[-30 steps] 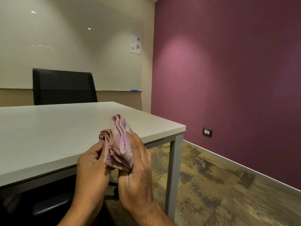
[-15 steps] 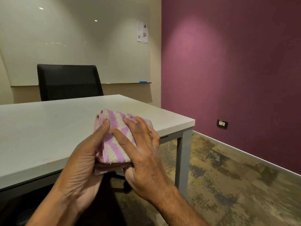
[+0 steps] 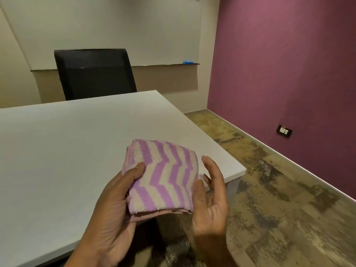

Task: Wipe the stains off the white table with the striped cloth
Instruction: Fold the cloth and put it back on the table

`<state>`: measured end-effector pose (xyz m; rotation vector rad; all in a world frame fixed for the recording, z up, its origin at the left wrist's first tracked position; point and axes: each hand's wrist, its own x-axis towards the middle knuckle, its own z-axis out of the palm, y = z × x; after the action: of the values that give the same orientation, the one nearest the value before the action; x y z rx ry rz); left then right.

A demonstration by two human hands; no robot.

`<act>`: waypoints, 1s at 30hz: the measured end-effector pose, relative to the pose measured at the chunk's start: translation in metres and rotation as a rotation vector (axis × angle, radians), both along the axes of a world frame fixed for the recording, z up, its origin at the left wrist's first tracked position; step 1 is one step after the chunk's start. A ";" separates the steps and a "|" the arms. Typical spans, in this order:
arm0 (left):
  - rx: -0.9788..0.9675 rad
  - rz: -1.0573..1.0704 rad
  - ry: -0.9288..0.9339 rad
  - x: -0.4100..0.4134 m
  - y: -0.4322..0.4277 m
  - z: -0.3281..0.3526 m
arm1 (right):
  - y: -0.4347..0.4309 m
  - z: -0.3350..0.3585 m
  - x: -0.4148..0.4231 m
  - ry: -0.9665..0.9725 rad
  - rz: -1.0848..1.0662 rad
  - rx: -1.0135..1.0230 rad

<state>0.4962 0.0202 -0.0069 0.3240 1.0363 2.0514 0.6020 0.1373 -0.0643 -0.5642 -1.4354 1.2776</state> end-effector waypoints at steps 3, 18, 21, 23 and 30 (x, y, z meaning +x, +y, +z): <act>-0.001 0.024 -0.107 0.004 0.007 0.034 | 0.008 0.032 0.002 0.108 0.019 -0.347; -0.155 0.050 -0.262 0.016 0.029 0.175 | 0.053 0.197 0.024 -0.160 0.378 -0.686; -0.215 0.053 -0.219 0.015 0.031 0.197 | 0.059 0.223 0.028 -0.193 0.379 -0.661; -0.251 0.048 -0.189 0.015 0.032 0.214 | 0.063 0.241 0.030 -0.208 0.374 -0.653; -0.423 -0.020 -0.020 0.016 0.034 0.257 | 0.083 0.298 0.034 -0.236 0.364 -0.706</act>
<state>0.5123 0.0543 0.2497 0.0932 1.4106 1.7567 0.6357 0.2205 0.2338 -0.9725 -1.2865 2.0902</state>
